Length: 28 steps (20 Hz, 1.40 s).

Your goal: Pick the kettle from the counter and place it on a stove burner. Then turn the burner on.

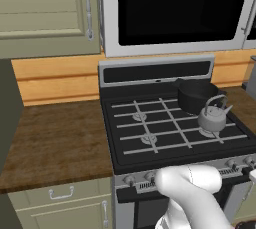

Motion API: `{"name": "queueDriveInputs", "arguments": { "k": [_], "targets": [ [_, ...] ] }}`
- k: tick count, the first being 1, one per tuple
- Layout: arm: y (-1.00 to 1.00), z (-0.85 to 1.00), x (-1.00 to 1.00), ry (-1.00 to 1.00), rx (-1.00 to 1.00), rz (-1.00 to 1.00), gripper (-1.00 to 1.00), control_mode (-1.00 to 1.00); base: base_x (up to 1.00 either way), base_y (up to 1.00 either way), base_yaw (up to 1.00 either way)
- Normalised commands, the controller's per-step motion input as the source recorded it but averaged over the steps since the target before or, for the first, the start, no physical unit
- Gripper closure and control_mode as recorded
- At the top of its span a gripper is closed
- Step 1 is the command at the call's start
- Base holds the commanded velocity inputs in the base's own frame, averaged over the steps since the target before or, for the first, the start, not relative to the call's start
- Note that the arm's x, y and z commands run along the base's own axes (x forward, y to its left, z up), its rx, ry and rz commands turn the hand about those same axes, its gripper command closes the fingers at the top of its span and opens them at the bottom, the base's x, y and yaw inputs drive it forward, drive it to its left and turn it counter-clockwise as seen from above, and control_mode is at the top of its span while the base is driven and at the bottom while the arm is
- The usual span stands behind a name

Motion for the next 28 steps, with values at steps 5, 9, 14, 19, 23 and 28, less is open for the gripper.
{"name": "queueDriveInputs", "arguments": {
  "k": [5,9,14,19,23,28],
  "targets": [
    [-0.04,-0.2,0.05,0.0,0.0,0.0,-1.0,-1.0,0.0,0.0,0.0],
    [-0.15,-0.22,0.0,0.0,0.0,0.0,-1.0,-1.0,0.0,0.0,0.0],
    [-0.09,-0.1,0.01,0.0,0.0,0.0,-1.0,-1.0,0.0,0.0,0.0],
    [0.0,-0.11,0.08,0.0,0.0,0.0,-1.0,-1.0,0.0,0.0,0.0],
    [0.0,-0.13,0.16,0.0,0.0,0.0,-1.0,-1.0,0.0,0.0,0.0],
    [-0.04,-0.05,0.2,0.0,0.0,0.0,-1.0,-1.0,0.0,0.0,0.0]
  ]
}}
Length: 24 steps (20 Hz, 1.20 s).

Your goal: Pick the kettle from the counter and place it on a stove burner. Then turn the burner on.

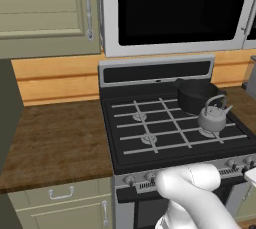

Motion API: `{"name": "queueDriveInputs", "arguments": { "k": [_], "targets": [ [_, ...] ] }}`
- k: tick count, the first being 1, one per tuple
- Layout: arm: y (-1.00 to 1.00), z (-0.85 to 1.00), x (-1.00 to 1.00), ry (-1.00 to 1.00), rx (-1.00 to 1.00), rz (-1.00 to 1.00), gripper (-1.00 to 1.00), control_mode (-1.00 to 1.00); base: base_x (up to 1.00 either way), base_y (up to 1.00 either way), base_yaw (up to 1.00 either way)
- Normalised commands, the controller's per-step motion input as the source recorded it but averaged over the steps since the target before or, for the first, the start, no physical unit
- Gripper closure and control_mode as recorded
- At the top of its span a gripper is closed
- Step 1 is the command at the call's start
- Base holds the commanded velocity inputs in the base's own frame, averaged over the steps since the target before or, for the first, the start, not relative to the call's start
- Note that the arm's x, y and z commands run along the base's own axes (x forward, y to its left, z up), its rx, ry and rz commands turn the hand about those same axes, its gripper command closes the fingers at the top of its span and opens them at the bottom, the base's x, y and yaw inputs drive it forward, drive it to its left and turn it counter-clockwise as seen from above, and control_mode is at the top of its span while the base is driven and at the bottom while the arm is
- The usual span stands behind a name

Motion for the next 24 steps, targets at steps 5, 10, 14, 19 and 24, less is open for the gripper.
{"name": "queueDriveInputs", "arguments": {
  "k": [5,10,14,19,24],
  "targets": [
    [-0.08,-0.11,0.15,0.0,0.0,0.0,-1.0,-1.0,0.0,0.0,0.0],
    [-0.09,-0.16,0.1,0.0,0.0,0.0,-1.0,-1.0,0.0,0.0,0.0],
    [-0.13,-0.11,0.1,0.0,0.0,0.0,-1.0,-1.0,0.0,0.0,0.0],
    [-0.14,-0.11,0.13,0.0,0.0,0.0,-1.0,-1.0,0.0,0.0,0.0],
    [-0.07,-0.2,0.12,0.0,0.0,0.0,-1.0,-1.0,0.0,0.0,0.0]
  ]
}}
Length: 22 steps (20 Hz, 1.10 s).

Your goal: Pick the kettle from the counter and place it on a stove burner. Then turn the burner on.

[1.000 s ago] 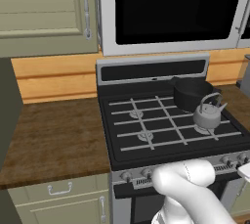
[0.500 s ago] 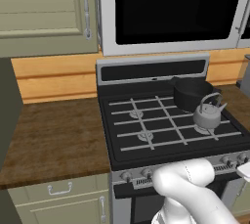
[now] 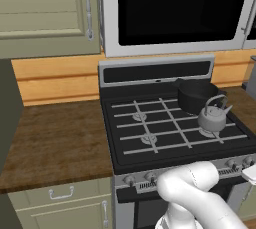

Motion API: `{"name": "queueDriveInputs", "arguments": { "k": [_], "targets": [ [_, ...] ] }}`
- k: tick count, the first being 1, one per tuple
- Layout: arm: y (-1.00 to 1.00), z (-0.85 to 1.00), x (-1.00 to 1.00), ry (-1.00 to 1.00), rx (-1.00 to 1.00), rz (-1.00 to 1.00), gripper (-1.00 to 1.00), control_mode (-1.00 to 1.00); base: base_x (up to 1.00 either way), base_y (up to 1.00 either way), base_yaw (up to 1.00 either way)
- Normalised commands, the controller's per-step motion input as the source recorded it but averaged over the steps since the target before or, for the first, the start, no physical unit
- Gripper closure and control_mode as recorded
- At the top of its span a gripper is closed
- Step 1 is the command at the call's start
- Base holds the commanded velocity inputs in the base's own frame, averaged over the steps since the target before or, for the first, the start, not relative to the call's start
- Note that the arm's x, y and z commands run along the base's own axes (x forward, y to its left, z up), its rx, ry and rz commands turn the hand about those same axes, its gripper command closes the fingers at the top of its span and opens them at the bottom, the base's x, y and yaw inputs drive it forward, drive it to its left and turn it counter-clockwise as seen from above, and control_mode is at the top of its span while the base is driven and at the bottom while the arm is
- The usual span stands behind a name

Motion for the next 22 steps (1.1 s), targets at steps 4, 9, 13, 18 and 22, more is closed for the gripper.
{"name": "queueDriveInputs", "arguments": {
  "k": [4,9,13,18,22],
  "targets": [
    [-0.06,-0.17,0.13,0.0,0.0,0.0,-1.0,-1.0,0.0,0.0,0.0],
    [-0.03,-0.02,0.12,0.0,0.0,0.0,-1.0,-1.0,0.0,0.0,0.0],
    [0.0,0.0,0.11,0.0,0.0,-0.01,1.0,-1.0,0.0,0.0,0.0],
    [0.0,0.0,0.09,0.0,0.0,-0.01,1.0,-1.0,0.0,0.0,0.0],
    [0.16,0.0,-0.01,0.04,0.0,-0.03,1.0,-1.0,0.0,0.0,0.0]
  ]
}}
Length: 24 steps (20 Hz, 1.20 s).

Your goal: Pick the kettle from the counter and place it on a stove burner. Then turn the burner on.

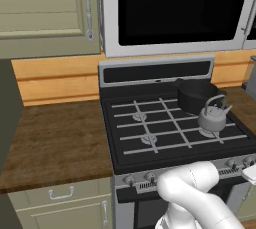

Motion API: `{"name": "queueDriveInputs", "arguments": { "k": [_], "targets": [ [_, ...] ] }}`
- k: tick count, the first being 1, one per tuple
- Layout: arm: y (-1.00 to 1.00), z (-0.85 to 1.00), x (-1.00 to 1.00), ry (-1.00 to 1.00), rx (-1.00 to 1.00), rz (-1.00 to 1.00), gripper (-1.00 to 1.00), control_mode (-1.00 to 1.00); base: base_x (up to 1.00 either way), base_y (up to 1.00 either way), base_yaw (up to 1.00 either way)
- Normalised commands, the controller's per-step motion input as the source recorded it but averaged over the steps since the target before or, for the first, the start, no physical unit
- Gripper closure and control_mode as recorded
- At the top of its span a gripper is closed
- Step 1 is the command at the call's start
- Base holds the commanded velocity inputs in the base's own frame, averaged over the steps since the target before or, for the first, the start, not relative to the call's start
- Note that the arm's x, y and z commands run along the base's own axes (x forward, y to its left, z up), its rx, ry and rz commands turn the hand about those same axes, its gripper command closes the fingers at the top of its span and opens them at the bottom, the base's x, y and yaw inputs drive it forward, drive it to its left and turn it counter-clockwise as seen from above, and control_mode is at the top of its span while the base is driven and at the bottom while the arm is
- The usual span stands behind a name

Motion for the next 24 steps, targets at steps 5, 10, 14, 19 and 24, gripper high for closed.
{"name": "queueDriveInputs", "arguments": {
  "k": [5,10,14,19,24],
  "targets": [
    [0.27,0.0,-0.06,0.08,0.0,-0.07,1.0,-1.0,0.0,0.0,0.0],
    [0.01,0.0,0.0,0.0,0.0,-0.01,1.0,-1.0,0.0,0.0,0.0],
    [0.0,0.01,0.0,0.0,0.0,0.03,1.0,-1.0,0.0,0.0,0.0],
    [0.0,0.0,0.0,0.0,-0.14,0.09,1.0,-1.0,0.0,0.0,0.0],
    [0.0,0.0,0.0,0.0,-0.27,0.11,1.0,-1.0,0.0,0.0,0.0]
  ]
}}
